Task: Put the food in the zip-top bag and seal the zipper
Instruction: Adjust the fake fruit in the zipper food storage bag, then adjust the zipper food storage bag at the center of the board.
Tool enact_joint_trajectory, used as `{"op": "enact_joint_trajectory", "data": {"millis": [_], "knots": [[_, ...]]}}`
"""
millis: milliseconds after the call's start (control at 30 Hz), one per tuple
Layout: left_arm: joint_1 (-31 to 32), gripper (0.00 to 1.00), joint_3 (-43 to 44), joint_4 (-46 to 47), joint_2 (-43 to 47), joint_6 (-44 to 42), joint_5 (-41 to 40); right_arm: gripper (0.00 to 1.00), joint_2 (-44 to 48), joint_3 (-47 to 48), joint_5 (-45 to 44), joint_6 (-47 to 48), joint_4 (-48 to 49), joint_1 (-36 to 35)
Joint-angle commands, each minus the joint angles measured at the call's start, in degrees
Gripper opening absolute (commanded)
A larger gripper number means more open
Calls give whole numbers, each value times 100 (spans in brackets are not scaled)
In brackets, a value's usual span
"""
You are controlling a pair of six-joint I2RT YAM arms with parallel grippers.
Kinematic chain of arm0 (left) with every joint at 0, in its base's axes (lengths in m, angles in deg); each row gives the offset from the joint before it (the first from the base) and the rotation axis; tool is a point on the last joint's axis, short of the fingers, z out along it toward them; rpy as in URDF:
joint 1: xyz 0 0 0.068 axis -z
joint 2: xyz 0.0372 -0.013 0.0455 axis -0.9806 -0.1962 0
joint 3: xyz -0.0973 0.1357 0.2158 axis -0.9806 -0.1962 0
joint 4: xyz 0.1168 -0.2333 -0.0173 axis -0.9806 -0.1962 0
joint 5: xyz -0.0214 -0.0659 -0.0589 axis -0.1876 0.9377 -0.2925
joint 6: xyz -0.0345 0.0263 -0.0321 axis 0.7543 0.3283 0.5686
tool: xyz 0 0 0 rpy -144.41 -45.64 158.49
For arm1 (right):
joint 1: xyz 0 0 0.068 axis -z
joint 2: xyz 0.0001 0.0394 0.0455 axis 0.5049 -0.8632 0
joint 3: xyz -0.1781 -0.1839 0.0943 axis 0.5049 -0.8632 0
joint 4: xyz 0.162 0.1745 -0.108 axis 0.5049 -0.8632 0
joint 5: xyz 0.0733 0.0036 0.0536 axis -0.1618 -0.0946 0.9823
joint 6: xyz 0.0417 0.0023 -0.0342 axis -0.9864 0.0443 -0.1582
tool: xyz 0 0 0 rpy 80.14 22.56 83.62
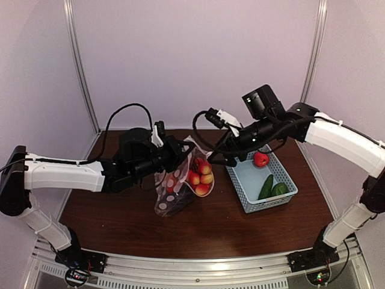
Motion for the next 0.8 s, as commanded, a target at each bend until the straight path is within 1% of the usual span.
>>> {"op": "enact_joint_trajectory", "data": {"millis": [0, 67, 100, 200, 267, 333, 400, 467, 533, 767], "knots": [[-48, 0, -140, 477, 214, 67, -155, 71, 1064, -511, -512, -55, 395, 266], [-51, 0, -188, 546, 237, 95, -175, 60, 1194, -931, -651, -187, 548, 420], [-49, 0, -222, 642, 249, 104, -200, 56, 1202, -1148, -617, -185, 596, 495], [-49, 0, -271, 688, 297, 123, -258, 52, 1159, -1804, 13, -115, 843, 548], [-50, 0, -279, 657, 341, 116, -327, 52, 1201, -2259, 381, -306, 1244, 555], [-49, 0, -295, 653, 389, 122, -397, 50, 1285, -2635, 548, -668, 1778, 552], [-41, 0, -336, 724, 417, 209, -491, 52, 1302, -2844, 707, -853, 2143, 551], [-21, 0, -439, 1000, 397, 341, -567, 56, 1166, -2828, 791, -1140, 2254, 542], [-20, 0, -441, 1152, 346, 379, -573, 57, 982, -2714, 904, -1232, 2323, 534], [-15, 0, -408, 1182, 255, 433, -524, 55, 403, -2410, 1274, -1381, 2431, 513]]}}
